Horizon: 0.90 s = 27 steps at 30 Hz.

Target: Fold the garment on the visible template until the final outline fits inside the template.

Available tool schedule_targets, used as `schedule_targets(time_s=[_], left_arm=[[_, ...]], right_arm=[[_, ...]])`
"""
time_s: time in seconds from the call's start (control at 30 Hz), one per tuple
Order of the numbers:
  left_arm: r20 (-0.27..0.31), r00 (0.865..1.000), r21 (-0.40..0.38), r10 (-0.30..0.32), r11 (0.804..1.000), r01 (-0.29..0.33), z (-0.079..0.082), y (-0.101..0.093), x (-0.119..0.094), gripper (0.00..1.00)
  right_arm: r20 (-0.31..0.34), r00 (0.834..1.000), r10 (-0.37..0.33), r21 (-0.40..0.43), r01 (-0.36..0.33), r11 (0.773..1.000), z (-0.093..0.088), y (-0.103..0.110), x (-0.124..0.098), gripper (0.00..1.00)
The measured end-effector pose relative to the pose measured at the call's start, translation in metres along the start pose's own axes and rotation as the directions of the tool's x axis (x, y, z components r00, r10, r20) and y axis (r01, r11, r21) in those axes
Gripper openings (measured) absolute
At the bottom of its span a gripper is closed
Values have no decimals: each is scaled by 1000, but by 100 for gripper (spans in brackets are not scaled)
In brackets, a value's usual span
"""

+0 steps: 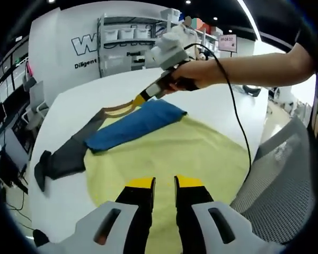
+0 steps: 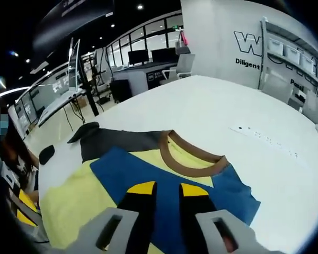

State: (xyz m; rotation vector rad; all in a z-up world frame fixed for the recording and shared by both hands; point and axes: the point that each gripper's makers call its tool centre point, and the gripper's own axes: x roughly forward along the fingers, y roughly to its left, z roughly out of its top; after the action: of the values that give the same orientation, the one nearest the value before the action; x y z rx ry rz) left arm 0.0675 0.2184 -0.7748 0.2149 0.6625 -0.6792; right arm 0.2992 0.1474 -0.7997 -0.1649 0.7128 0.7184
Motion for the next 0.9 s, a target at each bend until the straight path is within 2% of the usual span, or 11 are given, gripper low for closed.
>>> schedule_targets(time_s=[0.1,0.23,0.47,0.57,0.73,0.9], left_arm=[[-11,999,22,-30,999,30,3,-11,9,15],[-30,995,40,-96,994,97,6,-31,25,19],[-34,990,101,-133,986,136,12,-46,36,22],[-43,988,145,-150,977,154,14,-49,42,22],[-56,981,180,-184,965,192,16,-58,51,28],[-76,965,233,-252,936,263,18,-79,63,31]], right_arm=[[-11,999,-30,-11,30,999,-5,-13,-4,17],[-17,998,-68,4,68,998,-10,-32,-12,20],[-40,995,-90,-3,90,996,-20,-47,-15,26],[-52,994,-98,-4,98,995,-25,-54,-17,26],[-59,989,-133,-5,133,991,-28,-72,-22,35],[-84,985,-152,9,153,988,-35,-94,-23,40]])
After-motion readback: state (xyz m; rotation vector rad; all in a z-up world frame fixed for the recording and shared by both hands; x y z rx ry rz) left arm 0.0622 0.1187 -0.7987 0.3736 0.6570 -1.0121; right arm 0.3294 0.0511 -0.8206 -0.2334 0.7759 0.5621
